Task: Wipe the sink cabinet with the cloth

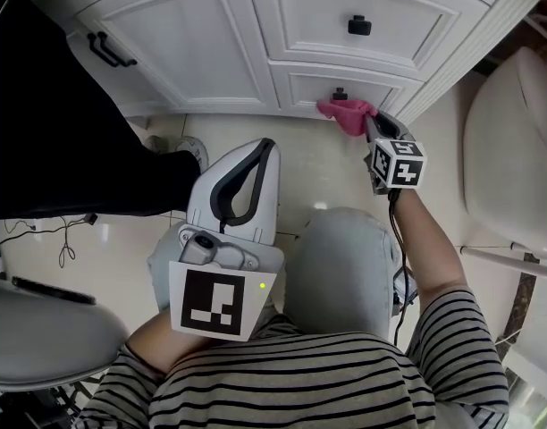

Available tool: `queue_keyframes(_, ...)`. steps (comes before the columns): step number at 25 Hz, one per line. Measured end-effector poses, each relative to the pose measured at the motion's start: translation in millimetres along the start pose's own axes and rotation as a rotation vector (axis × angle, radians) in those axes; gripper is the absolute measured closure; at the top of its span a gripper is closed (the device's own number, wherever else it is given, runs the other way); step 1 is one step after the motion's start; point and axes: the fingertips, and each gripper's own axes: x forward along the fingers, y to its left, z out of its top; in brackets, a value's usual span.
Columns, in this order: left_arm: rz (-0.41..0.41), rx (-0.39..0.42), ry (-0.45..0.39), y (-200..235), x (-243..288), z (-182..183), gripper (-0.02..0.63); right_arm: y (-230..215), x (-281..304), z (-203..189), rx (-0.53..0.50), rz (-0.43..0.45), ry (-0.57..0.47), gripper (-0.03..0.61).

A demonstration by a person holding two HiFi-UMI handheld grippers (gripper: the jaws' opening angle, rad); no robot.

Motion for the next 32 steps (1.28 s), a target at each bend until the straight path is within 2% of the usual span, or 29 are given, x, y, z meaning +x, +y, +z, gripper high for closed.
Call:
queue_keyframes(9,0.014,0.004,-0.012,-7,0,8,0.615,-133,-76,-4,0.156,-0.306,-0.018,0.526)
queue_keyframes(13,0.031,-0.021,-0.045,-8,-3,22,0.615,-146,-128,17,0.221,-0.341,-0.076,0.526)
queue_keyframes(18,0.054,-0.038,-0.135,-14,-15,57,0.615,-102,-210,82,0.261,-0.254,-0.234,0.526)
queue_keyframes(21,0.066,-0.052,-0.193,-19,-31,78,0.615,-58,-261,137,0.223,-0.183,-0.353,0.525)
queue_keyframes(24,0.068,-0.055,-0.221,-31,-57,89,0.615,-3,-312,176,0.177,-0.112,-0.452,0.523)
queue_keyframes(28,0.060,-0.053,-0.242,-46,-93,96,0.615,66,-367,203,0.118,-0.032,-0.540,0.523)
queue_keyframes(32,0.059,-0.048,-0.241,-55,-118,92,0.615,112,-396,201,0.078,-0.009,-0.574,0.523)
